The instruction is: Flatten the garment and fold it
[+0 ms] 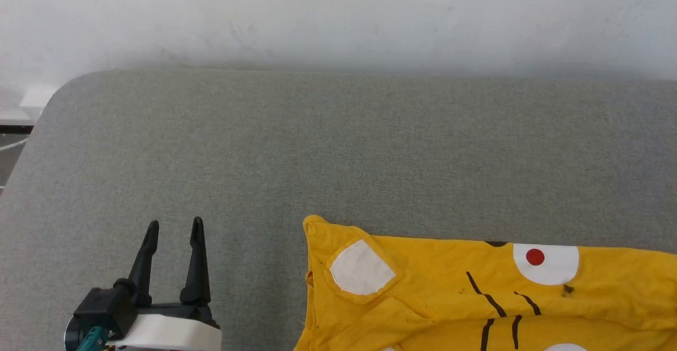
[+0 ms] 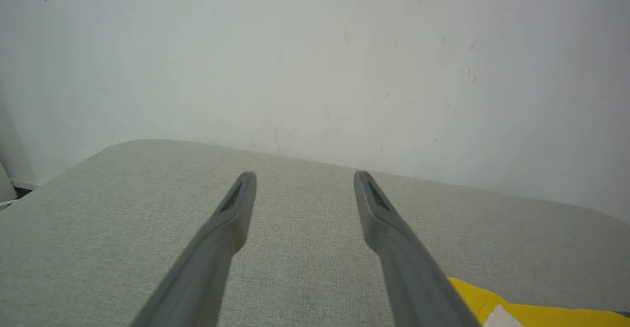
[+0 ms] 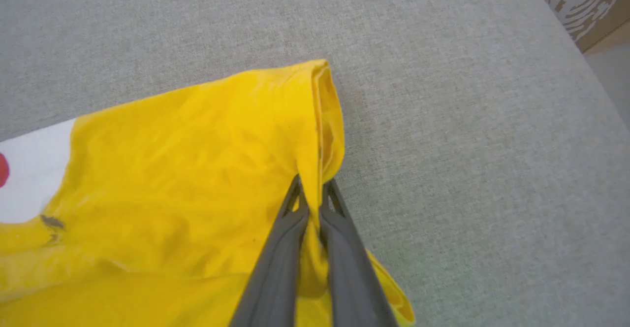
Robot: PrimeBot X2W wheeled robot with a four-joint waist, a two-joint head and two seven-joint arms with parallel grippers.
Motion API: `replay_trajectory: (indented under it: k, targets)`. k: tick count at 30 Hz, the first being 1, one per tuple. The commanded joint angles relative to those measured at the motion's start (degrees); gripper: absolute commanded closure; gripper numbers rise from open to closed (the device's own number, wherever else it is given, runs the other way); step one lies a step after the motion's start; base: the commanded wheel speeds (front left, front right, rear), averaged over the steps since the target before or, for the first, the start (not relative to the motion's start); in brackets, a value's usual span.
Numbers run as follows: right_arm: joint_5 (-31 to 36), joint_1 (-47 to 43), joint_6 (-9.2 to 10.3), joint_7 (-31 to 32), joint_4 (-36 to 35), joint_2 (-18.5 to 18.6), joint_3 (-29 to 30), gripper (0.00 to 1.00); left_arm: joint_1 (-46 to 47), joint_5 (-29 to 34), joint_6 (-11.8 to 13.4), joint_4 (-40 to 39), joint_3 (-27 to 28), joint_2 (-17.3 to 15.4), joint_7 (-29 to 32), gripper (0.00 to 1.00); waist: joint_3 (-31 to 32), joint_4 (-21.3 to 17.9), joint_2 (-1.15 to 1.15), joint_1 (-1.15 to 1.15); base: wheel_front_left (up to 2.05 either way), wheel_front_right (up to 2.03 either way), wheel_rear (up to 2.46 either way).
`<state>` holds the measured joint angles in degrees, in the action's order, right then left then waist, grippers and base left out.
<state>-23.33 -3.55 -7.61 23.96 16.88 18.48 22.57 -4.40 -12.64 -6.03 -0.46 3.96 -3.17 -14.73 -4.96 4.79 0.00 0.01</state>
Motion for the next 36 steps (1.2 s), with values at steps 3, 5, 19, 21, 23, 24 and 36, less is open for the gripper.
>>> replay_trajectory:
  k: [3,5,19,21,23,24,36]
  targets:
    - [-1.23,-0.39,0.12,1.15,-2.9,-0.06,-1.96,1.0,0.17,-0.22,-0.46,0.31,0.02,0.27,-0.27,0.0,1.19,0.54,0.0,-0.01,0.0,0.0,0.0]
    - [-2.45,-1.53,0.12,2.52,-6.16,-0.43,-3.31,1.0,-0.11,-0.46,-0.49,0.31,0.08,0.27,-0.27,0.0,1.77,0.75,0.0,-0.01,0.0,0.0,0.0]
    - [-10.39,-8.61,0.12,20.25,-32.54,-6.04,-17.98,1.0,-0.94,-1.71,-0.3,0.39,-0.65,0.29,-0.27,0.0,4.18,4.31,0.0,-0.01,0.0,0.0,0.0]
    - [-11.71,-7.58,0.12,21.4,-33.54,-7.54,-20.36,1.0,-0.92,-2.18,-0.14,0.42,-0.86,0.29,-0.27,0.0,4.23,5.16,0.0,-0.01,0.0,0.0,0.0]
    - [-12.58,-6.08,0.12,22.14,-33.66,-9.02,-22.97,1.0,-0.87,-2.51,-0.13,0.57,-1.15,0.29,-0.27,0.0,4.24,6.07,0.0,-0.01,0.0,0.0,0.0]
    - [-12.88,-5.27,0.12,22.5,-33.41,-9.68,-24.4,1.0,-0.8,-2.61,-0.08,0.58,-1.21,0.29,-0.27,0.0,4.21,6.54,0.0,-0.01,0.0,0.0,0.0]
    - [-7.71,7.48,0.12,18.92,-18.29,-12.95,-38.81,1.0,1.01,-2.92,0.16,1.04,-3.1,0.29,-0.27,0.0,2.03,12.87,0.0,-0.01,0.0,0.0,0.0]
